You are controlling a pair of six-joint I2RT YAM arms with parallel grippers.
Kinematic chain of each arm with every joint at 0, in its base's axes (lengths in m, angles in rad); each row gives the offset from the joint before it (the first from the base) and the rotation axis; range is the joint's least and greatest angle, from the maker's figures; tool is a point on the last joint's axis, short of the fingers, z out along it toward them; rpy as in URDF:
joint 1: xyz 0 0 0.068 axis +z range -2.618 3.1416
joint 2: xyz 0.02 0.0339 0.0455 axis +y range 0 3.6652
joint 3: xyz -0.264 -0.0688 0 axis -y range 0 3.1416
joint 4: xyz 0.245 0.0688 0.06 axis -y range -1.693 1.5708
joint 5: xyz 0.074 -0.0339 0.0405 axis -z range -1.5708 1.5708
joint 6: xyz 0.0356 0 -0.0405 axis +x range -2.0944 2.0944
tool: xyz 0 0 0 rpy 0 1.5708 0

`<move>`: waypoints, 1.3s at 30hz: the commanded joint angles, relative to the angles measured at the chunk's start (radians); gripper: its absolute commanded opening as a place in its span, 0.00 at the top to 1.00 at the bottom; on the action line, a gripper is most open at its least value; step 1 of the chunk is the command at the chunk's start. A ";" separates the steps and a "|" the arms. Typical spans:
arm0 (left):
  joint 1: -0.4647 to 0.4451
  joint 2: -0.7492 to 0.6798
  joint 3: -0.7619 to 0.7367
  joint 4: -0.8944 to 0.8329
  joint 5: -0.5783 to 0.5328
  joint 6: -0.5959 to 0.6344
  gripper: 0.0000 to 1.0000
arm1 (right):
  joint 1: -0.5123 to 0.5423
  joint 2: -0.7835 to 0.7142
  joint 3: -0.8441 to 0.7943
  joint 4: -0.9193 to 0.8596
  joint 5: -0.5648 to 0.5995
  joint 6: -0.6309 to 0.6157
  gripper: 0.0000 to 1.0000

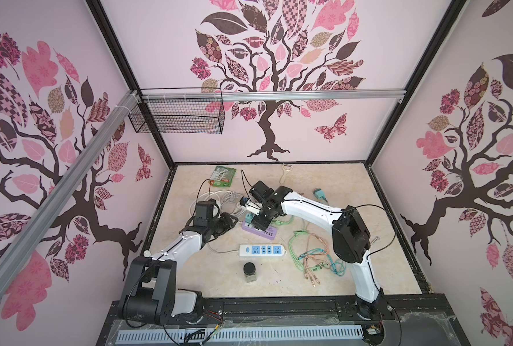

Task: Insert the plug
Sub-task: 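Push the light green charger down into the purple strip socket with the right gripper, then open the right gripper and lift it off the plugged-in charger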

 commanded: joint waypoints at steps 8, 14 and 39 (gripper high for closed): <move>0.013 -0.095 -0.028 -0.046 -0.016 0.018 0.56 | 0.005 -0.161 -0.118 -0.031 -0.100 0.033 0.30; 0.014 -0.146 -0.019 -0.095 -0.021 0.028 0.55 | 0.005 -0.245 -0.194 -0.003 -0.185 0.030 0.27; 0.020 -0.306 -0.050 -0.170 -0.003 0.048 0.43 | -0.131 -0.550 -0.538 0.190 -0.623 0.033 0.22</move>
